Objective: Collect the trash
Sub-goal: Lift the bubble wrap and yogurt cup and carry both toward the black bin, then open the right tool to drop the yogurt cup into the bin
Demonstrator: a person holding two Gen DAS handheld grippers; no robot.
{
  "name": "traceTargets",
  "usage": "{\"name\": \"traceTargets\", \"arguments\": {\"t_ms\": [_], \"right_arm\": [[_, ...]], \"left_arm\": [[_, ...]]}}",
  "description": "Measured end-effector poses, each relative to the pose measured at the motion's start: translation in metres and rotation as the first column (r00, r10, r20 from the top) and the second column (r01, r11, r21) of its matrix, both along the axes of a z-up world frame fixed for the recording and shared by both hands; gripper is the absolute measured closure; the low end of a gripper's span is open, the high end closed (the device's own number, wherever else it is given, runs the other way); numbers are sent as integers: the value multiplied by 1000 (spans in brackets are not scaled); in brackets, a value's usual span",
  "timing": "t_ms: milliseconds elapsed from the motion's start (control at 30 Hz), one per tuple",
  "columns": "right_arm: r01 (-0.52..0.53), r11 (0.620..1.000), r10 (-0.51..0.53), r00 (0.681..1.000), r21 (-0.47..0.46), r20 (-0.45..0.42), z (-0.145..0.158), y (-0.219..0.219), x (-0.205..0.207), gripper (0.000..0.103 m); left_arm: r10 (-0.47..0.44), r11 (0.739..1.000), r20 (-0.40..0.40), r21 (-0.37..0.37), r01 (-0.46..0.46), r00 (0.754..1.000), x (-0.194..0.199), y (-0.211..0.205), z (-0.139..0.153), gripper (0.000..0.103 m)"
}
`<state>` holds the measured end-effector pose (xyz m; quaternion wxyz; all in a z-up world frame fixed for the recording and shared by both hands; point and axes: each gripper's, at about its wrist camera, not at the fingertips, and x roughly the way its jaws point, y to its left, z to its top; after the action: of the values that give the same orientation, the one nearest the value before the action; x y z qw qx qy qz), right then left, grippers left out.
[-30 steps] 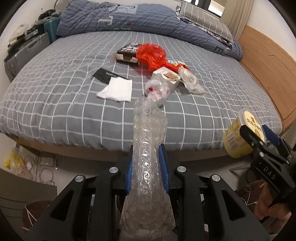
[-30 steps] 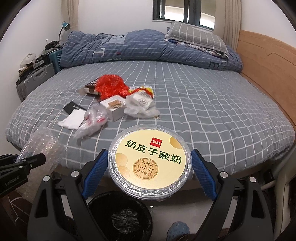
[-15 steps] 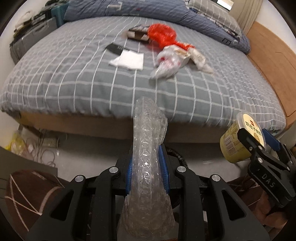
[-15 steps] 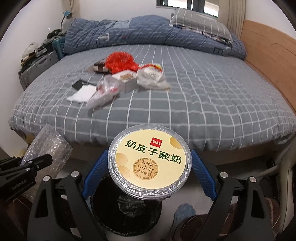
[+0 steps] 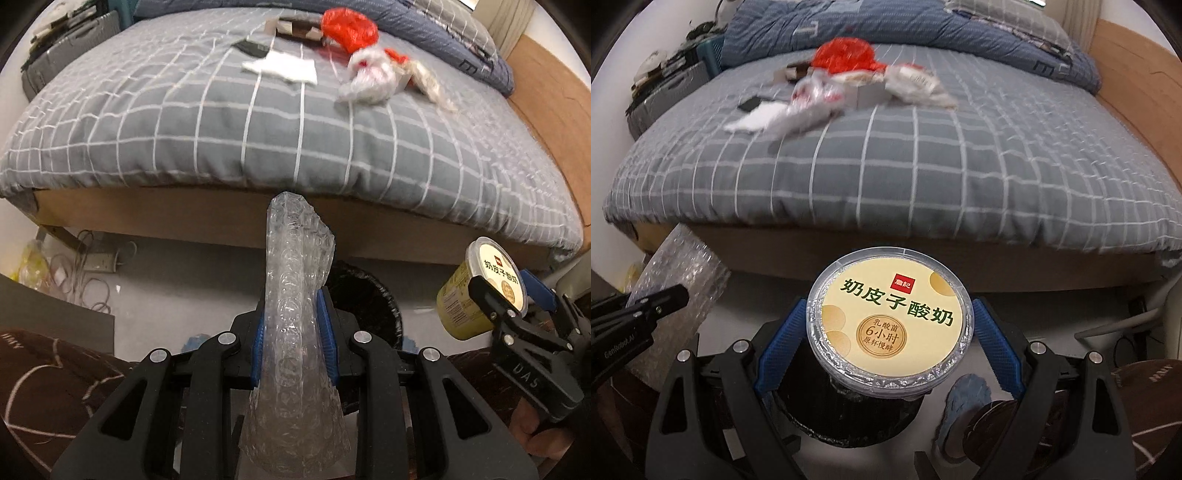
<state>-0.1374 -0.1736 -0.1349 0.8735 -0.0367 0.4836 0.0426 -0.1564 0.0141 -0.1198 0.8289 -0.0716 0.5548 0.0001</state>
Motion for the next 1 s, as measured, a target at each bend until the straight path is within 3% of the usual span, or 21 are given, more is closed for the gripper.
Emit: {"name": "traceTargets", "arguments": {"t_ms": [700,1000], "right_arm": [[-30,999,33,988,22,-150,-75,27,34,18],[-42,999,46,979,24,-198,-98,37,41,18]], "left_arm": [[-9,1000,-136,-15,7,991,28,7,-86,78],[2,1000,-152,-9,-4,988,27,14,-99,78]]}}
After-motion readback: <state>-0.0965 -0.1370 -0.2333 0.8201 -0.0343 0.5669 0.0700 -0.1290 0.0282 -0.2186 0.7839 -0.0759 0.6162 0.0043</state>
